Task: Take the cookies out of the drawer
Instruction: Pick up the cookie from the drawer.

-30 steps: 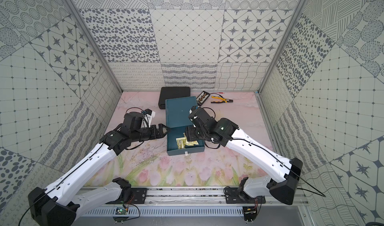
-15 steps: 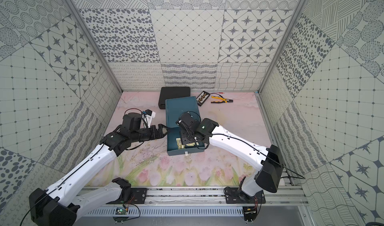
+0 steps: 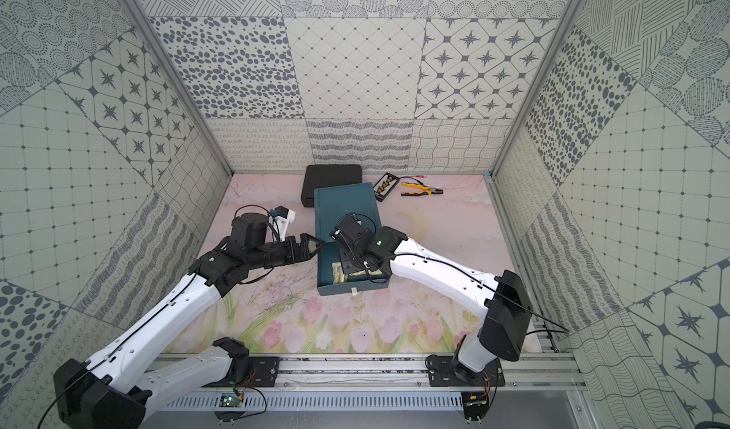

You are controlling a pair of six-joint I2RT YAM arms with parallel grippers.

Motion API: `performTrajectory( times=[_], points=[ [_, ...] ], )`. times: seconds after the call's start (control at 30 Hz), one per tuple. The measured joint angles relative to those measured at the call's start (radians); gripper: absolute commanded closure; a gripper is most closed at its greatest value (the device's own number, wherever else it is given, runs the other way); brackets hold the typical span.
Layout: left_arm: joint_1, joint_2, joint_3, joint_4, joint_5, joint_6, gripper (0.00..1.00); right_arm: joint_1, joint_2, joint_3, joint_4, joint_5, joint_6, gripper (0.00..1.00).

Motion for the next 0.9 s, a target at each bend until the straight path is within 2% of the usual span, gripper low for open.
performTrajectory(
  times=[0.1,0.2,0.9],
  points=[
    [0.001,-0.010,0.000,0.000,-0.001,-0.001,0.01,0.007,0.000,0.000,0.011,0.000,-0.009,0.82],
    [0.001,-0.016,0.001,-0.001,-0.001,-0.001,0.01,0.014,-0.006,-0.002,0.017,-0.001,-0.016,0.84],
    [0.001,-0.055,0.050,-0.010,-0.032,-0.024,0.01,0.029,-0.216,-0.024,0.031,-0.032,-0.063,0.94]
  ],
)
